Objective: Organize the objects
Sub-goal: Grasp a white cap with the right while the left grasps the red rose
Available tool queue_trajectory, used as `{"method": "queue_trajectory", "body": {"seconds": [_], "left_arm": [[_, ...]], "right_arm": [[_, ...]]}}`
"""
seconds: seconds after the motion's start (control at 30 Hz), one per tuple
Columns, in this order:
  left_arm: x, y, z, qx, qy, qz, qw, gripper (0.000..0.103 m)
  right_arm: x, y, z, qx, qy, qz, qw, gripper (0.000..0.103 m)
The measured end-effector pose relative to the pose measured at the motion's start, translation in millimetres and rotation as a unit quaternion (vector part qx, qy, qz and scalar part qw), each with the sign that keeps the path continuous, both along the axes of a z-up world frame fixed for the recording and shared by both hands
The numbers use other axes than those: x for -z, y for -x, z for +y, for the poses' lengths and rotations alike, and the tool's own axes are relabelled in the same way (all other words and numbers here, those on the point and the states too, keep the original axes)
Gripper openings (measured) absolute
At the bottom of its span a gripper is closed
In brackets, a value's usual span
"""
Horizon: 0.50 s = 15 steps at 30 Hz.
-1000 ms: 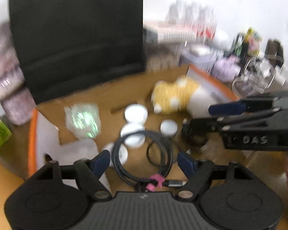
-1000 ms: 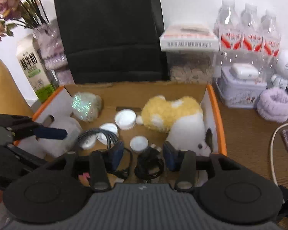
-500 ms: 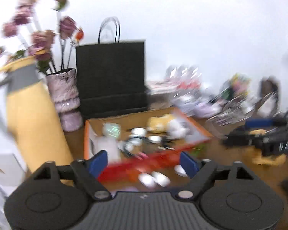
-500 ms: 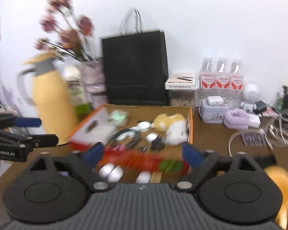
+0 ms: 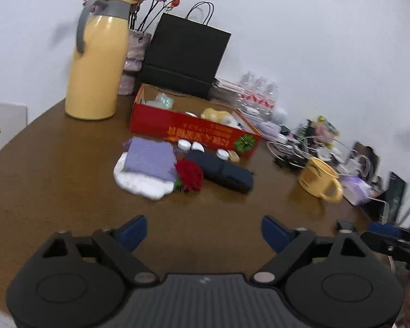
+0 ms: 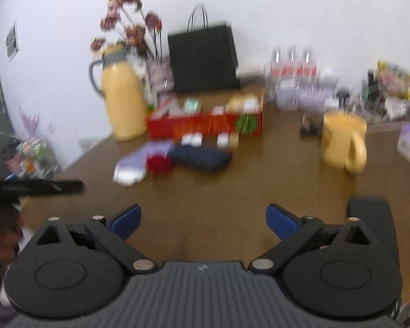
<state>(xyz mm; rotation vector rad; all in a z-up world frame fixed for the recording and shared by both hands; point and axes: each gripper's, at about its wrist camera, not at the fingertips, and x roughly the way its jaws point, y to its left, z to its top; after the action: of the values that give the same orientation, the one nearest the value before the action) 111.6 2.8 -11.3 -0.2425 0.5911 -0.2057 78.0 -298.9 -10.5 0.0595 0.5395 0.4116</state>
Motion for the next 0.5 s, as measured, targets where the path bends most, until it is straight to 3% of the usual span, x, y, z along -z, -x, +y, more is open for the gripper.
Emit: {"method": "queue_trajectory", "body": {"seconds": [0.17, 0.27, 0.43, 0.47, 0.5], "left_arm": [[8.1, -27.7, -32.9, -0.009, -0.139, -0.047, 0.9891, 0.081], [26.1, -50.0, -36.7, 0.001, -0.149, -0.034, 0.9883, 0.081], [46.1, -113.9, -45.3, 0.041, -0.170, -0.034, 0.9840, 0.079], [51.0, -128.6, -46.9, 0.043, -0.180, -0.030, 0.9823, 0.076], [54.2, -140.8, -47.3, 0.040, -0.184, -0.019, 0.9819, 0.066]], "right_arm": [[0.5, -16.2, 21.9, -0.001, 0.042, -0.048, 0.998, 0.089], [13.7, -38.8, 30.3, 0.011, 0.062, -0.048, 0.997, 0.086], [32.2, -107.1, 52.2, -0.007, 0.061, -0.032, 0.998, 0.062], [35.4, -128.8, 58.4, -0.003, 0.061, -0.034, 0.998, 0.059], [38.4, -147.0, 64.1, 0.000, 0.060, -0.035, 0.998, 0.053]]}}
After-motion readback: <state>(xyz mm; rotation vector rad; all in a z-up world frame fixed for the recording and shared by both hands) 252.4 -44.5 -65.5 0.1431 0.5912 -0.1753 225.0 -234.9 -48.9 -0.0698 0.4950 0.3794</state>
